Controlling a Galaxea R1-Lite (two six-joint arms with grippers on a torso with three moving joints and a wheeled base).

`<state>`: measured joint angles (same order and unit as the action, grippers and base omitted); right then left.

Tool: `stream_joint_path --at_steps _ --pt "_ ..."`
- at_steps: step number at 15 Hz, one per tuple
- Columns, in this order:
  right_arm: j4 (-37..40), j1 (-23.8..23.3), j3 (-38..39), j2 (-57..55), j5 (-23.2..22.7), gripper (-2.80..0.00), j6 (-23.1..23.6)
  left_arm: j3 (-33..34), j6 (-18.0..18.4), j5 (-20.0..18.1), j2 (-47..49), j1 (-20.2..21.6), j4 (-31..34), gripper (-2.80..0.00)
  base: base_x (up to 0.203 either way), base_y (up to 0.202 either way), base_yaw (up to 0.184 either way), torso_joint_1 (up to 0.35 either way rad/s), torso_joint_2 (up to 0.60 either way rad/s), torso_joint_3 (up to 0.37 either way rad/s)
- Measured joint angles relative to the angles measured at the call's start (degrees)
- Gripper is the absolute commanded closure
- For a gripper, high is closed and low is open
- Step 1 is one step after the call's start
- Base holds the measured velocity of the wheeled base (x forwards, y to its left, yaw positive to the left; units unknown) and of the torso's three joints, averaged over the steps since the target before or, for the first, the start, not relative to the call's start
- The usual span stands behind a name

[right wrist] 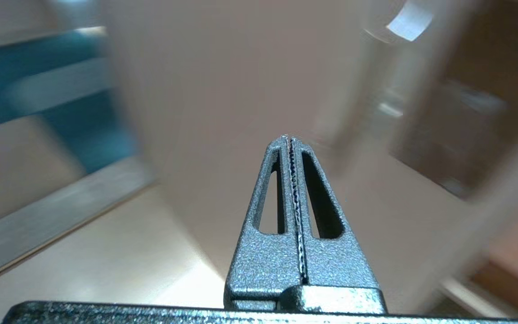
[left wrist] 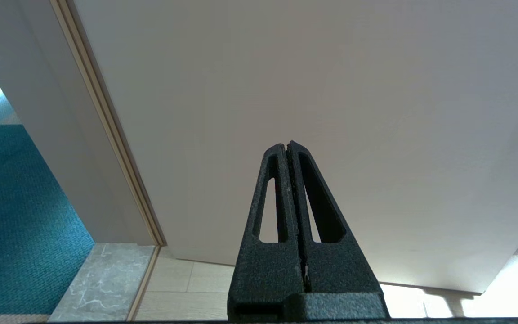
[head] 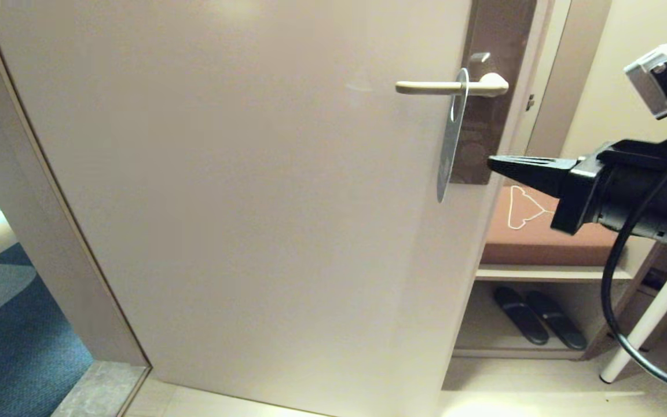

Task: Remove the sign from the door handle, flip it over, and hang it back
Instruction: Hang the sign back with the other side facing out

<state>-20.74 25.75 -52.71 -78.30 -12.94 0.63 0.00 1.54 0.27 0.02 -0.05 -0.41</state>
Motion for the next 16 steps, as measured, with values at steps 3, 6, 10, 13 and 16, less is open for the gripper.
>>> stream_joint_path --at_steps 3,6,10,13,16 --pt "5.1 1.9 -4.2 -0.3 -4.6 0.0 0.8 0.0 0.0 0.0 0.0 0.0 0.0 0.0 0.0 0.0 0.0 0.0 0.0 0.0" --pt "4.3 4.0 -6.4 -3.8 -2.9 0.0 2.0 0.0 0.0 0.0 0.0 0.0 0.0 0.0 0.0 0.0 0.0 0.0 0.0 0.0" --pt "-5.3 6.4 -6.8 -11.3 5.3 0.0 2.1 0.0 0.0 0.0 0.0 0.0 0.0 0.0 0.0 0.0 0.0 0.0 0.0 0.0" --pt "-13.7 7.9 -7.1 -17.1 11.1 0.0 2.2 0.0 0.0 0.0 0.0 0.0 0.0 0.0 0.0 0.0 0.0 0.0 0.0 0.0" --pt "-17.2 8.3 -7.3 -20.3 13.9 0.0 2.2 0.0 0.0 0.0 0.0 0.0 0.0 0.0 0.0 0.0 0.0 0.0 0.0 0.0"
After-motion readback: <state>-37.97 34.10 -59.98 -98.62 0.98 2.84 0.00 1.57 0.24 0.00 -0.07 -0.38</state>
